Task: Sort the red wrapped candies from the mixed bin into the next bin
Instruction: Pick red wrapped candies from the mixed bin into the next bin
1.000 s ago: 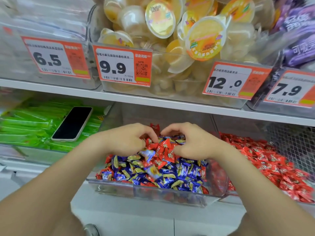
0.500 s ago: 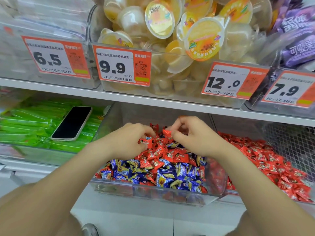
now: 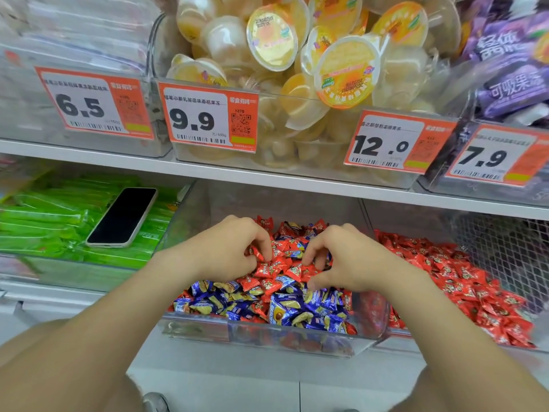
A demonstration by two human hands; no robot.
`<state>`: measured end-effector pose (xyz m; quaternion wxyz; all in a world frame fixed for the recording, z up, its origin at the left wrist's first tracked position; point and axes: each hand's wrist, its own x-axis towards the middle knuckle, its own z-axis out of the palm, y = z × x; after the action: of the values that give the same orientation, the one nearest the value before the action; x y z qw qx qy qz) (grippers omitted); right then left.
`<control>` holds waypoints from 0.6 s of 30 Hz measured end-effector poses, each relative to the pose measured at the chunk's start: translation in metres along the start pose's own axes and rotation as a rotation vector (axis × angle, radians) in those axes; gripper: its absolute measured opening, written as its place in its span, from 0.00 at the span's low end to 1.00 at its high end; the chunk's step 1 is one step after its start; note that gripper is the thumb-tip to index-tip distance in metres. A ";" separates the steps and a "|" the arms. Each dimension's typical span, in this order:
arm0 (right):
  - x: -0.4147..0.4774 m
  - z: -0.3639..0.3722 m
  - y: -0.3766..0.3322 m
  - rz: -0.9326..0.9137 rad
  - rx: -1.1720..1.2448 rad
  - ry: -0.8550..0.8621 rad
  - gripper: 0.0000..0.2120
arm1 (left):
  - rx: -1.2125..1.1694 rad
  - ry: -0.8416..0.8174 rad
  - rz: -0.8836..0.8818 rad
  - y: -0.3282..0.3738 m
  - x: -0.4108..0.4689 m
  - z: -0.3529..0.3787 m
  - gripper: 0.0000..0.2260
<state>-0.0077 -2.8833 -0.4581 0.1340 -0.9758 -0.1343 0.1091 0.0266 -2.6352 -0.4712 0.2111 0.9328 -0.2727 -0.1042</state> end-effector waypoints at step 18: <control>0.009 -0.002 -0.017 0.126 0.495 0.339 0.13 | -0.350 0.055 -0.099 0.019 0.010 0.012 0.07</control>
<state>-0.0026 -2.8659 -0.4526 0.3811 -0.9242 -0.0187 -0.0177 0.0224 -2.6588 -0.4739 0.3724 0.8966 -0.1982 -0.1348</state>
